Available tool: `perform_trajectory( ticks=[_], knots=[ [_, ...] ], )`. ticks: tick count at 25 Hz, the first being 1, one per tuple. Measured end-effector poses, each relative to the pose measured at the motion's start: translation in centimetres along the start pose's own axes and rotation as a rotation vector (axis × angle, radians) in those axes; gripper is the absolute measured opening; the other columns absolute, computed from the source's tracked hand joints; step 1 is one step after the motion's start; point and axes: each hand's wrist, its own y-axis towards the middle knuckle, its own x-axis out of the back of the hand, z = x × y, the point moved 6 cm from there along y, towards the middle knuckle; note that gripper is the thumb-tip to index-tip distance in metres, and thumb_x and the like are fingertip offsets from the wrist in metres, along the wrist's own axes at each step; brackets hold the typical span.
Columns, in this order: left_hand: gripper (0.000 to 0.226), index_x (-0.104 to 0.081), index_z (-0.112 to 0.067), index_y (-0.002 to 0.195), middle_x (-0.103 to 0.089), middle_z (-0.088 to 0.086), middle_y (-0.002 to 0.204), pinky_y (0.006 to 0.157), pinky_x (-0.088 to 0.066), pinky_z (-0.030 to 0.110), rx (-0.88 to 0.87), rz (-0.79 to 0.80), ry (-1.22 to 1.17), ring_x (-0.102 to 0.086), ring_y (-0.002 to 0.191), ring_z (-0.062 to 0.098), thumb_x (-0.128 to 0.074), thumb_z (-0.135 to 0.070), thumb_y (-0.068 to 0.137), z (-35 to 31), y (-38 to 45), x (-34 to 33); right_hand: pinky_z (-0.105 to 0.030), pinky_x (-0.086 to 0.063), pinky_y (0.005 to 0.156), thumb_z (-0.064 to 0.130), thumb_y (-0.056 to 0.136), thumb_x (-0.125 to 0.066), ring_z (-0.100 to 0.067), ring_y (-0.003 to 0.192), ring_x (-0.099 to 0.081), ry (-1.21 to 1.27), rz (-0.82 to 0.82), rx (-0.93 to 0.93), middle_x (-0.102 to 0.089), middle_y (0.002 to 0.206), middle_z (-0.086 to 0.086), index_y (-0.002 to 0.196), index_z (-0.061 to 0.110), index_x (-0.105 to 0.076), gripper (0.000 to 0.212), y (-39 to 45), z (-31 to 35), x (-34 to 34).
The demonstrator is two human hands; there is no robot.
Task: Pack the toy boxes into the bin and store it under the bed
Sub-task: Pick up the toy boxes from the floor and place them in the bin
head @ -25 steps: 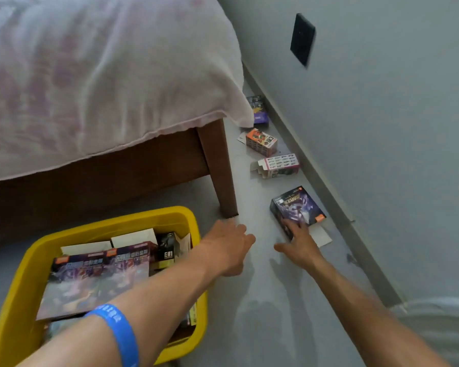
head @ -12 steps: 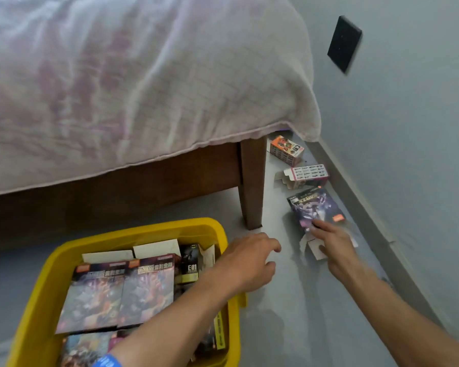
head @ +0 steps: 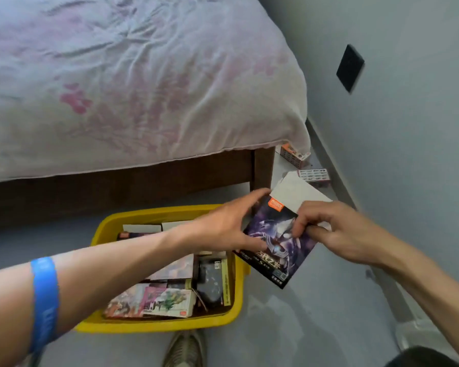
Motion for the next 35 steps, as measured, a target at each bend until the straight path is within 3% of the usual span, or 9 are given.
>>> perform_trajectory(
  ticks=[3,8,12,18,22,25,30,32,35],
  knots=[
    [0.089,-0.032,-0.048,0.144,-0.057,-0.006,0.131,0.094,-0.053,0.028,0.027,-0.069,-0.302,-0.06,0.118,0.006,-0.084,-0.023,0.077,1.9,-5.3,2.5,-0.022,-0.048,0.077,-0.009,0.086,-0.063,-0.01,0.088,-0.063,0.07,0.093,0.107,-0.065,0.086,0.017,0.08,0.021,-0.072,0.032,2.0,3.1,-4.1],
    [0.062,-0.051,-0.033,0.121,-0.064,0.002,0.119,0.084,-0.059,0.05,0.25,-0.272,-0.684,-0.068,0.105,0.028,-0.082,-0.003,0.077,8.1,-12.0,0.5,-0.016,-0.043,0.083,0.03,0.081,-0.079,-0.001,0.106,-0.055,0.259,-0.504,-0.197,-0.055,0.119,0.023,0.124,0.037,-0.053,0.051,2.8,1.2,-9.9],
    [0.047,-0.052,-0.031,0.112,-0.071,-0.006,0.111,0.077,-0.06,0.04,0.352,-0.284,-0.926,-0.071,0.101,0.025,-0.082,-0.015,0.08,11.2,-14.1,-4.7,-0.028,-0.059,0.063,0.034,0.072,-0.079,-0.017,0.09,-0.074,0.916,-0.155,-0.371,-0.073,0.11,0.01,0.114,0.043,-0.06,0.047,2.1,-0.4,-18.7],
    [0.024,-0.065,-0.029,0.097,-0.072,-0.001,0.106,0.078,-0.057,0.029,0.441,-0.391,-0.94,-0.07,0.098,0.015,-0.08,-0.036,0.08,14.1,-14.4,-7.2,-0.028,-0.057,0.057,0.03,0.075,-0.077,-0.027,0.078,-0.075,0.878,-0.117,-0.382,-0.076,0.091,-0.007,0.088,0.026,-0.068,0.017,2.6,-1.6,-20.6],
    [0.057,-0.057,-0.036,0.127,-0.07,0.002,0.118,0.086,-0.058,0.039,0.388,-0.507,-1.111,-0.069,0.106,0.023,-0.081,-0.015,0.079,15.1,-14.2,-5.6,-0.033,-0.059,0.059,0.036,0.073,-0.078,-0.026,0.082,-0.075,0.894,-0.202,-0.403,-0.073,0.103,0.0,0.099,0.03,-0.067,0.03,3.2,-1.7,-21.1],
    [0.033,-0.068,-0.028,0.11,-0.072,0.004,0.107,0.073,-0.056,0.027,0.387,-0.55,-1.037,-0.071,0.094,0.019,-0.076,-0.011,0.083,15.5,-13.9,-4.9,-0.033,-0.06,0.06,0.035,0.071,-0.082,-0.012,0.088,-0.073,0.843,-0.276,-0.391,-0.06,0.112,0.028,0.119,0.047,-0.051,0.059,3.9,-1.9,-20.6],
    [0.007,-0.073,-0.015,0.092,-0.075,0.004,0.098,0.073,-0.055,0.023,0.318,-0.495,-0.958,-0.07,0.089,0.015,-0.073,-0.02,0.087,15.2,-12.9,-4.8,-0.03,-0.055,0.052,0.028,0.07,-0.085,-0.028,0.08,-0.074,0.662,0.136,-0.373,-0.071,0.103,0.002,0.084,0.019,-0.062,0.029,4.5,-2.6,-19.8],
    [0.012,-0.072,-0.019,0.095,-0.074,-0.001,0.096,0.072,-0.054,0.023,0.341,-0.504,-0.924,-0.069,0.088,0.013,-0.062,-0.024,0.097,15.6,-12.0,-4.5,-0.032,-0.052,0.046,0.023,0.075,-0.084,-0.025,0.07,-0.072,0.599,-0.044,-0.366,-0.072,0.098,0.0,0.071,0.016,-0.059,0.026,5.0,-3.0,-17.4],
    [0.021,-0.068,-0.017,0.109,-0.069,0.0,0.107,0.083,-0.049,0.035,0.259,-0.367,-0.075,-0.061,0.1,0.018,-0.048,-0.022,0.103,16.4,-10.1,-3.3,-0.04,-0.056,0.051,0.027,0.078,-0.08,-0.021,0.07,-0.069,0.321,-0.58,-0.327,-0.069,0.088,0.007,0.067,0.02,-0.058,0.025,4.8,-2.8,-11.6]
  ],
)
